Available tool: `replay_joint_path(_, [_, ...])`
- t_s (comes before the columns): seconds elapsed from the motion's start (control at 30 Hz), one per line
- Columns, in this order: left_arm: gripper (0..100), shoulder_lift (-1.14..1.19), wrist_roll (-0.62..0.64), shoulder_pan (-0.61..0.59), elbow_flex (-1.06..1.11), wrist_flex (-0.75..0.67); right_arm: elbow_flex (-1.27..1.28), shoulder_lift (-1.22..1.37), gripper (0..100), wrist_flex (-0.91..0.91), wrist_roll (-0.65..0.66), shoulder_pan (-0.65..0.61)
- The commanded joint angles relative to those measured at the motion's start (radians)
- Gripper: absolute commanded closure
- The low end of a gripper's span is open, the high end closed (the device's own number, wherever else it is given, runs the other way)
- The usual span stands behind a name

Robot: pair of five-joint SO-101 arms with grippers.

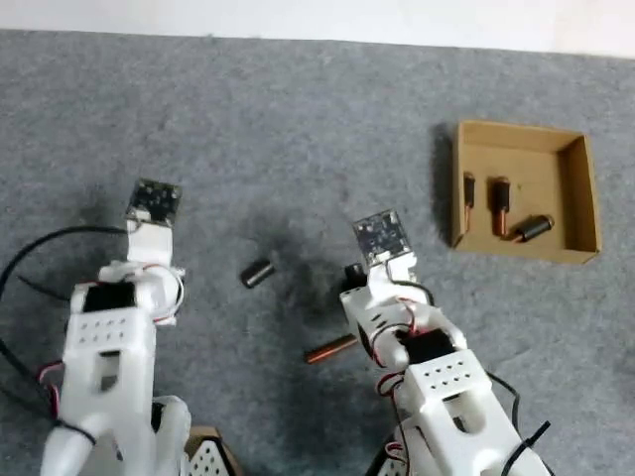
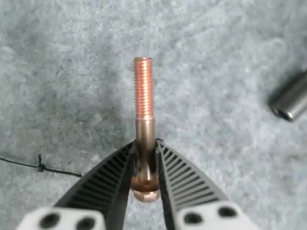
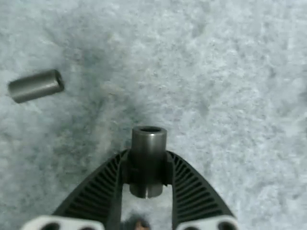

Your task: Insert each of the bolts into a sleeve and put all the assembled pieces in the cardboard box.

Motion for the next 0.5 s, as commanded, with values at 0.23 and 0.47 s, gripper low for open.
replay_joint_path(0.23, [99,-0.217,-0.893,0.062,0.111,0.029,0.013,-0.031,98.9,-0.031,0.034,0.018])
replay_joint_path(0.47, [99,-0.206,-1.129,0.002,-0.019,0.17,0.012,-0.031,98.9,-0.031,0.035,0.019])
